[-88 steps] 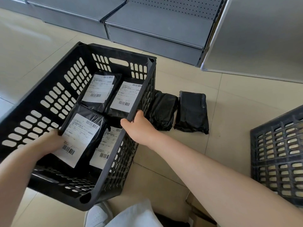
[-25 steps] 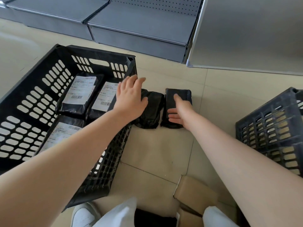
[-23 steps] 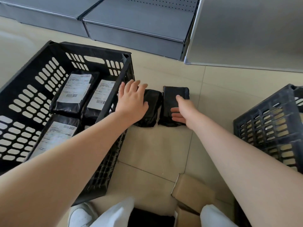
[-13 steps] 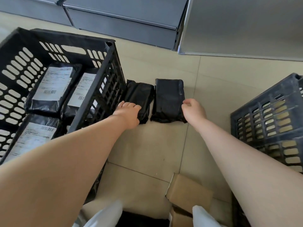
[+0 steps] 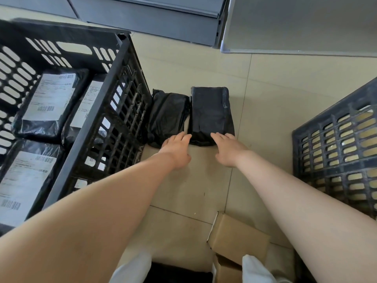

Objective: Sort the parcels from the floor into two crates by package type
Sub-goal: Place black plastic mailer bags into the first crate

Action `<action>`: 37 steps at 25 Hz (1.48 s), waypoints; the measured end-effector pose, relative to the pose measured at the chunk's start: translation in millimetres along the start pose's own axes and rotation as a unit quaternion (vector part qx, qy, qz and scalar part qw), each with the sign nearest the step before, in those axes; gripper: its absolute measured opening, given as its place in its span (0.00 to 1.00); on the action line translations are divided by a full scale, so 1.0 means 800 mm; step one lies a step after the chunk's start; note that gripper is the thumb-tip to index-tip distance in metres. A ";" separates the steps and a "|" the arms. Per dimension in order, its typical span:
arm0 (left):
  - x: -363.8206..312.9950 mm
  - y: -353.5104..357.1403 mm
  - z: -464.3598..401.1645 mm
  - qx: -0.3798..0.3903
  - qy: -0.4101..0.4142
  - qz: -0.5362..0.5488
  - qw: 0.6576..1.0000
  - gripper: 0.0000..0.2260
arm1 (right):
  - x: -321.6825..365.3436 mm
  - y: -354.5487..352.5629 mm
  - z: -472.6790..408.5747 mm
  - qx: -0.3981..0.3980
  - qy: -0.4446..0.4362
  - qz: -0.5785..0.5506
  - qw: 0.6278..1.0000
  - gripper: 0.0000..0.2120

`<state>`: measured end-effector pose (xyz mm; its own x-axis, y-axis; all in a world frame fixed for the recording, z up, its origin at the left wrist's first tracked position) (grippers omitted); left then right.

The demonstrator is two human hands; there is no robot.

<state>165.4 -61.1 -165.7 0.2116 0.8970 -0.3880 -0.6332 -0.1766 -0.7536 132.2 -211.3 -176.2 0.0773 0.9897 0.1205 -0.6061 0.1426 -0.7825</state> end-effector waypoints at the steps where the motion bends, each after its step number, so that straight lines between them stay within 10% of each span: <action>1: 0.000 0.001 0.000 0.003 -0.005 0.013 1.000 0.34 | 0.004 0.004 -0.001 0.008 -0.007 0.015 1.000 0.36; 19: 0.013 0.044 0.001 0.057 -0.020 0.052 0.997 0.32 | -0.038 0.045 -0.006 -0.003 0.011 0.144 0.990 0.31; 24: 0.020 0.037 0.003 0.027 -0.023 0.128 0.991 0.30 | -0.031 0.016 0.007 -0.092 -0.014 0.034 0.995 0.14; 28: 0.021 0.036 0.005 0.024 -0.040 0.180 0.983 0.28 | -0.060 0.022 0.031 -0.102 0.051 -0.026 0.993 0.28; 32: 0.007 0.060 0.008 0.082 -0.067 0.284 0.953 0.27 | -0.094 -0.001 0.043 -0.233 0.156 -0.166 0.945 0.18; 37: -0.022 0.102 0.021 0.192 -0.121 0.375 0.899 0.29 | -0.060 0.040 0.023 -0.083 0.211 -0.235 0.945 0.51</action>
<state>97.1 -84.7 -211.7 -0.5203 0.6540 -0.5491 -0.7503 -0.6572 -0.0719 94.4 -254.4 -195.8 0.6364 0.7290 0.2521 -0.2961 0.5327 -0.7928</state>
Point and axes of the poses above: each hand's wrist, its own z-axis away from the middle knuckle, its own y-axis out of the palm, x = y × z, the point moved 9 cm from there along -z, towards the middle knuckle, and after that the axes turned 8 degrees about z, right-handed, at the moved point
